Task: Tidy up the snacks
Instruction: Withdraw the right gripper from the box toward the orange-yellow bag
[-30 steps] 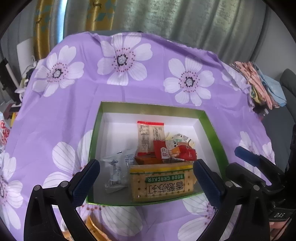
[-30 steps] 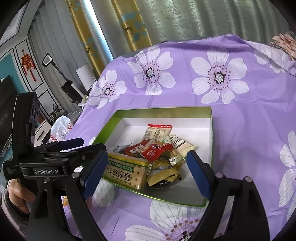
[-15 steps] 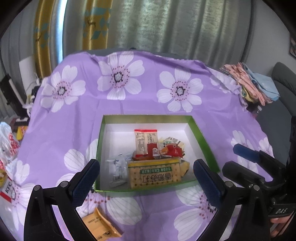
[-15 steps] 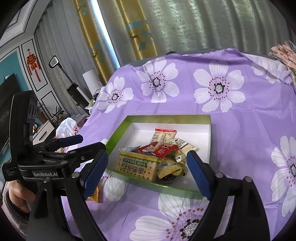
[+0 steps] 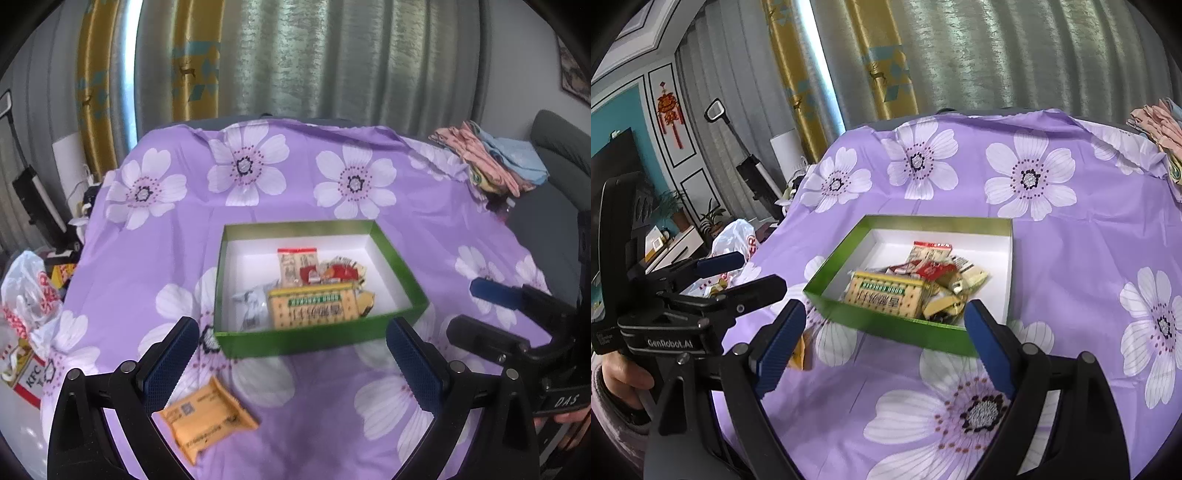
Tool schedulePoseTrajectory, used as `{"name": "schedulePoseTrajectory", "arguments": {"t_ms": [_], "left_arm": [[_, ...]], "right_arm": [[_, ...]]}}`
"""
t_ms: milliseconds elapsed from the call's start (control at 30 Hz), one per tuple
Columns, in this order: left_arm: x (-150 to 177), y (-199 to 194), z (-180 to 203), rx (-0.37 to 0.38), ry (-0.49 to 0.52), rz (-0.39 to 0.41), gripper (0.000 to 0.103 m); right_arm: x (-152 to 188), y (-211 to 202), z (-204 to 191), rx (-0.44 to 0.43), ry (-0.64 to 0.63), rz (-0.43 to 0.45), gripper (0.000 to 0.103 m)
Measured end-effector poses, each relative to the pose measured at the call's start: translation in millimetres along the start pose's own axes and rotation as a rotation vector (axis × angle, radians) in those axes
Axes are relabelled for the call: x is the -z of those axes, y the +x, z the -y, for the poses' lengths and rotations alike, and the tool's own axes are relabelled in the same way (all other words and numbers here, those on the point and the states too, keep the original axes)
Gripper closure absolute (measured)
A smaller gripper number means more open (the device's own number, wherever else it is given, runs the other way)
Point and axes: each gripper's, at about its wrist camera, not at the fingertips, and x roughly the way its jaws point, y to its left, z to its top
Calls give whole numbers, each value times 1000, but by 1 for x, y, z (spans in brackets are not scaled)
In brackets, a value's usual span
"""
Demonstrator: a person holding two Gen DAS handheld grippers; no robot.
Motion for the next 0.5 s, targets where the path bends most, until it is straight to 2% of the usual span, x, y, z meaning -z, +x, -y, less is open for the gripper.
{"name": "schedulePoseTrajectory", "arguments": {"t_ms": [267,500], "left_arm": [[21,-11,-6,-13,-23,2,2],[30,-13,-9,-11,-38,1,2]], "right_arm": [[18,-2,-15,-30,-48,-15,11],[28,3,-16,-41,-39,-37,11]]}}
